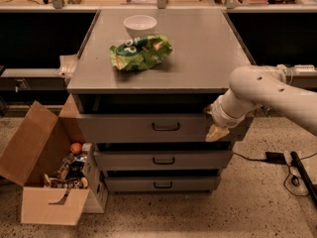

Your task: Open top drawer

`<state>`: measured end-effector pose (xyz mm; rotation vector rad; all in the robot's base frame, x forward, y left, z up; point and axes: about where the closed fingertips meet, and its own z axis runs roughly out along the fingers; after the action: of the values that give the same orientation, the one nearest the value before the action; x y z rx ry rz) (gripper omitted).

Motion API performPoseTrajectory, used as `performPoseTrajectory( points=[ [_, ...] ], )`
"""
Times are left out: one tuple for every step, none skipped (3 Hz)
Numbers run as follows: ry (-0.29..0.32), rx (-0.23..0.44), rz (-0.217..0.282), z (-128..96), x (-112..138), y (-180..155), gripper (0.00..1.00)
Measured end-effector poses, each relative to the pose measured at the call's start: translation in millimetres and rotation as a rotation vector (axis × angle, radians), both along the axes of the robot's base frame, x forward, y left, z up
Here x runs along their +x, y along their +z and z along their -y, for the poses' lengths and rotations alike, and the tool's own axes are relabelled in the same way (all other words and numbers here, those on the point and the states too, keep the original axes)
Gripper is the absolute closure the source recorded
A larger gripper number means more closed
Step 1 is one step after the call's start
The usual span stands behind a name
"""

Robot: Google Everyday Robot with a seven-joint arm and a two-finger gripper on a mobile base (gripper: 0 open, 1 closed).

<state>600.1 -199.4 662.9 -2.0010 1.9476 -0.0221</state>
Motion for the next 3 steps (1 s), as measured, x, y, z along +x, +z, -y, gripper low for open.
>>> performPoseTrajectory(
  points=[
    [-0.001, 0.006, -0.010, 3.4, -9.8, 1.0, 0.64],
    [0.010, 0.016, -0.027, 5.8, -24.8, 3.1, 0.88],
    [0.037, 0.035, -0.056, 3.3, -39.6, 2.7, 1.00]
  ],
)
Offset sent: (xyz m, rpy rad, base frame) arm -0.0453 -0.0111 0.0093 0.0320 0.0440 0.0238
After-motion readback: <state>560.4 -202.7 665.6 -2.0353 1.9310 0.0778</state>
